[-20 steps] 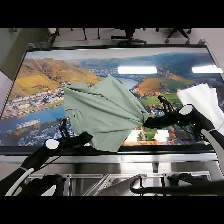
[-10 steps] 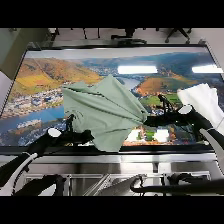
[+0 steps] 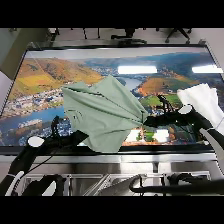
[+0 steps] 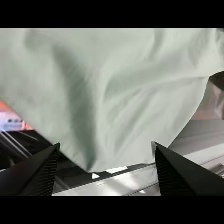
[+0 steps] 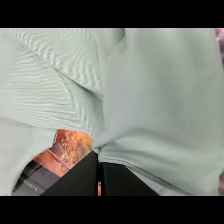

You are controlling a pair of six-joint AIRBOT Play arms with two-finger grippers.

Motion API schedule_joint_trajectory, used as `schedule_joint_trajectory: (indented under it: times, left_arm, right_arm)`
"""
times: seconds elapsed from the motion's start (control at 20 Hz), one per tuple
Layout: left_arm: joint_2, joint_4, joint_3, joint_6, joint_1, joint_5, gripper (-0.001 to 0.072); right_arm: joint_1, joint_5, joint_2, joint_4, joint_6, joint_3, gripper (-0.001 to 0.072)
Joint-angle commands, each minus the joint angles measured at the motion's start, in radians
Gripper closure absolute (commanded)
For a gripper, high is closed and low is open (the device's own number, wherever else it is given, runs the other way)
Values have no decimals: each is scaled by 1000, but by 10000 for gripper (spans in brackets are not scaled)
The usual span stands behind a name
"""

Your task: Fold the shirts.

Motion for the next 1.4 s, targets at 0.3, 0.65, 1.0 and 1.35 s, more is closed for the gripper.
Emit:
schedule_joint_trajectory:
  times: [0.3, 0.65, 1.0, 1.35]
  left_arm:
    - [13, -110, -146, -37, -177, 294, 239]
    - [-326, -117, 140, 34, -216, 219, 697]
    - [-52, -117, 562, 49, 37, -193, 701]
    - [221, -120, 1174, 17, 375, -294, 701]
  right_arm:
    - [0, -17, 0, 23, 0, 0, 687]
    - [-4, 14, 77, 22, 0, 72, 689]
    - [-291, 63, 272, 124, 12, 534, 688]
    - [-399, -111, 405, 192, 5, 905, 688]
